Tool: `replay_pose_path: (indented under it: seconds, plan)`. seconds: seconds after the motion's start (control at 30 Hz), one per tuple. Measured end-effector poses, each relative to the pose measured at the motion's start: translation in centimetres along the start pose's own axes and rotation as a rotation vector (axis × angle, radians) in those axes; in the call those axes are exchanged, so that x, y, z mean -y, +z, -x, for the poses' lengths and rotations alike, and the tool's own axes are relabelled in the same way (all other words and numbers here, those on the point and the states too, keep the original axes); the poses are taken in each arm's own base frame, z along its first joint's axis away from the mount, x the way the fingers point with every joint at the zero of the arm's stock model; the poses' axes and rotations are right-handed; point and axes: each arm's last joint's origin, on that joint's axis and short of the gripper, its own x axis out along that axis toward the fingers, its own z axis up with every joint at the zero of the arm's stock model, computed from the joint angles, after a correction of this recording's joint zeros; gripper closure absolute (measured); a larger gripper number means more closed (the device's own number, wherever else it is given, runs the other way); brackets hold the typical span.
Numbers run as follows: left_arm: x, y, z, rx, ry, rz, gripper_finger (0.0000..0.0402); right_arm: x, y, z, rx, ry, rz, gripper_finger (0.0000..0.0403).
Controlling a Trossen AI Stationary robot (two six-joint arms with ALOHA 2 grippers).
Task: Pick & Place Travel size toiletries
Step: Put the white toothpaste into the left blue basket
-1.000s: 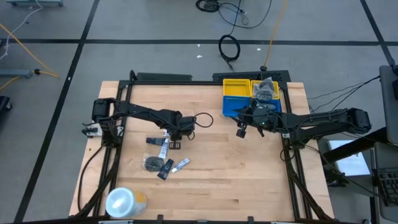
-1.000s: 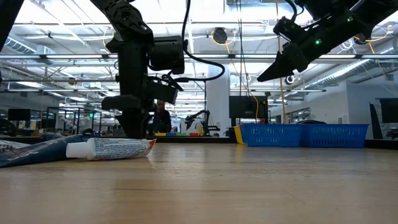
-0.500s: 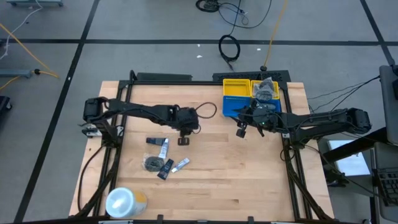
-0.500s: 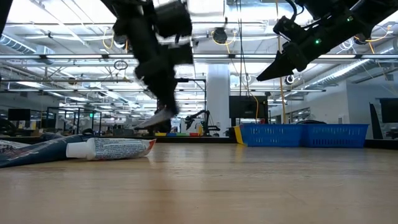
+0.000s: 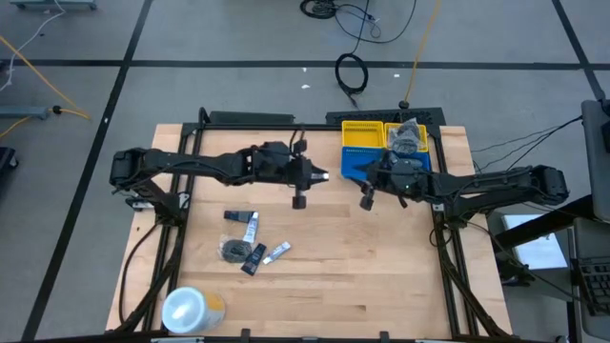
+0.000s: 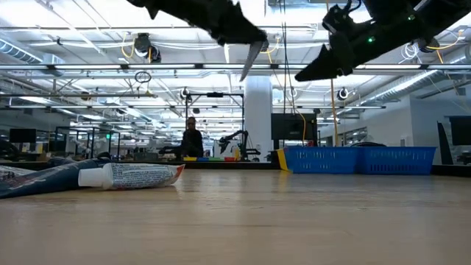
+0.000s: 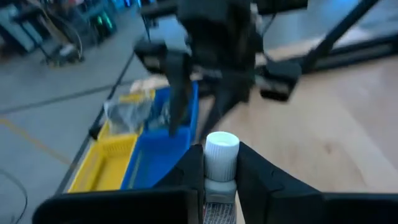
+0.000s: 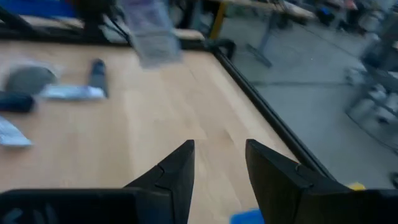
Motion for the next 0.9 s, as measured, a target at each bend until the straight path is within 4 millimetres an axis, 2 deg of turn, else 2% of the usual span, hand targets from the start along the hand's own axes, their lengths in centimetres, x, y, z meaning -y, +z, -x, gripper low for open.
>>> replay_pose_path:
  seconds: [0.2,0.37,0.47,0.6,0.7,0.9]
  plan:
    - [-0.2,1.4,0.1,0.164,-0.042,0.003,0.0345,-0.5,0.7,-0.8,0.112,0.082,0.025,0.0268]
    - [0.1,1.9,0.3,0.274,-0.234,-0.046,0.0357,-0.6,1.1,-1.4,0.177,0.067,0.082,0.0268]
    - [0.3,2.0,0.4,0.293,-0.28,-0.052,0.0355,-1.0,1.5,-1.5,0.251,0.169,0.115,0.0268]
    - [0.2,2.1,0.4,0.305,-0.277,-0.051,0.0332,-1.5,1.8,-1.6,0.326,0.308,0.127,0.0268]
    - [0.3,2.1,0.4,0.314,-0.304,-0.063,0.0331,-1.7,1.7,-1.9,0.342,0.338,0.129,0.0268]
    - [0.5,2.2,0.5,0.344,-0.382,-0.076,0.0357,-1.9,1.7,-2.4,0.37,0.337,0.126,0.0268]
